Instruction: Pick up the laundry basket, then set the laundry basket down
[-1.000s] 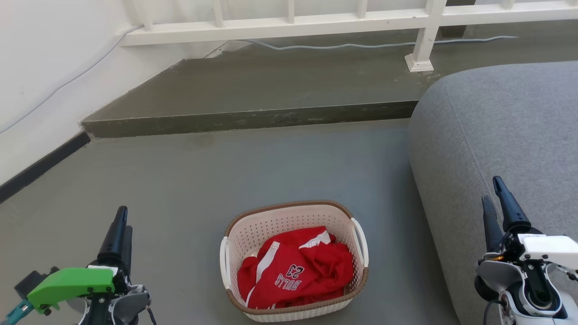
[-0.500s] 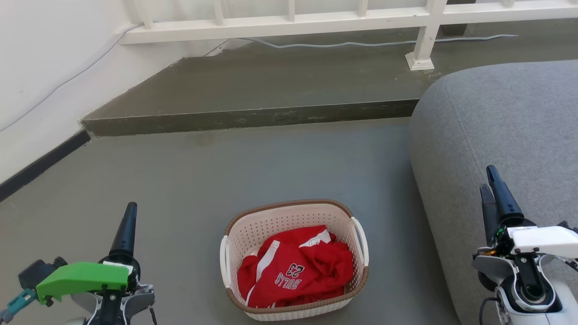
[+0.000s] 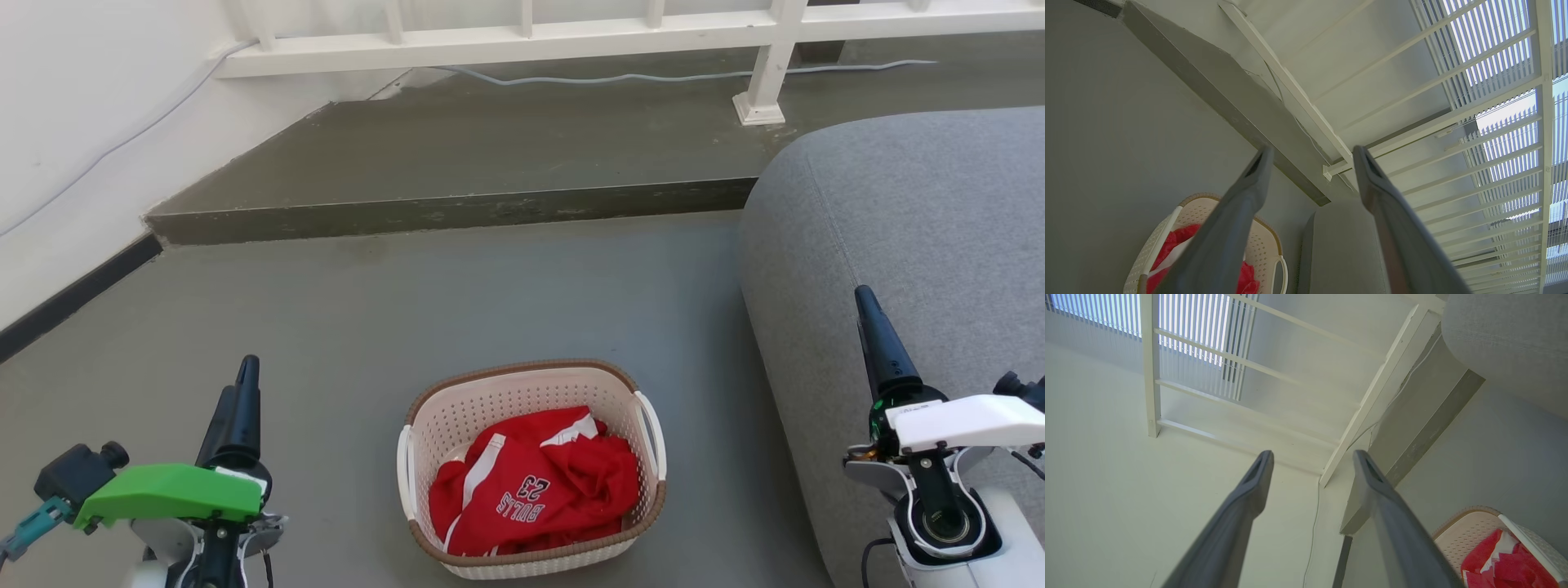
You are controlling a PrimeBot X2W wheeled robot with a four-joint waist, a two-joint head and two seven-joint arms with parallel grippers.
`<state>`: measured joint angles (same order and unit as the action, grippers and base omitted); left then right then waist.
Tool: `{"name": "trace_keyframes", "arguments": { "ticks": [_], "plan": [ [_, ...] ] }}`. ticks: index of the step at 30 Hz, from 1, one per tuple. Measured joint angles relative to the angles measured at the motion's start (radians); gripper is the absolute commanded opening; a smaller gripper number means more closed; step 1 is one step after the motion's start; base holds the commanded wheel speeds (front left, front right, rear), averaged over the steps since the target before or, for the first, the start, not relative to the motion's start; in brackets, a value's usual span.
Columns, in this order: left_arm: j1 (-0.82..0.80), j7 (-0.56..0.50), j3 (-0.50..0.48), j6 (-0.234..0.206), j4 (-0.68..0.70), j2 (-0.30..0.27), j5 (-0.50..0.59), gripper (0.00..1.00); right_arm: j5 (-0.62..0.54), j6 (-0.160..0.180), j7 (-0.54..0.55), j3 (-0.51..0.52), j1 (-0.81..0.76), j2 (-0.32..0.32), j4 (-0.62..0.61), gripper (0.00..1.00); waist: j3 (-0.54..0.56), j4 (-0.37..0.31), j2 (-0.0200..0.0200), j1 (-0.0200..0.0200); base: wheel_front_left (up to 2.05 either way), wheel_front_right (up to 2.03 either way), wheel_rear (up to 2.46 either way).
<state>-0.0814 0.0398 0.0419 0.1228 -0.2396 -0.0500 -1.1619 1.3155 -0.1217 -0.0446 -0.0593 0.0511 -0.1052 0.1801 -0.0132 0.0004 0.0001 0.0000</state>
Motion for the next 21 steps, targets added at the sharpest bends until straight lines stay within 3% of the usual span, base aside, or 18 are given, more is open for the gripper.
{"name": "trace_keyframes", "arguments": {
  "ticks": [21],
  "plan": [
    [-0.002,0.077,0.078,-0.022,0.023,-0.002,0.402,1.0,-0.351,0.0,-0.074,-0.062,0.004,-0.055,-0.008,1.0,-0.005,-0.003,0.0,0.0,0.0,0.0,0.0]
  ]
}}
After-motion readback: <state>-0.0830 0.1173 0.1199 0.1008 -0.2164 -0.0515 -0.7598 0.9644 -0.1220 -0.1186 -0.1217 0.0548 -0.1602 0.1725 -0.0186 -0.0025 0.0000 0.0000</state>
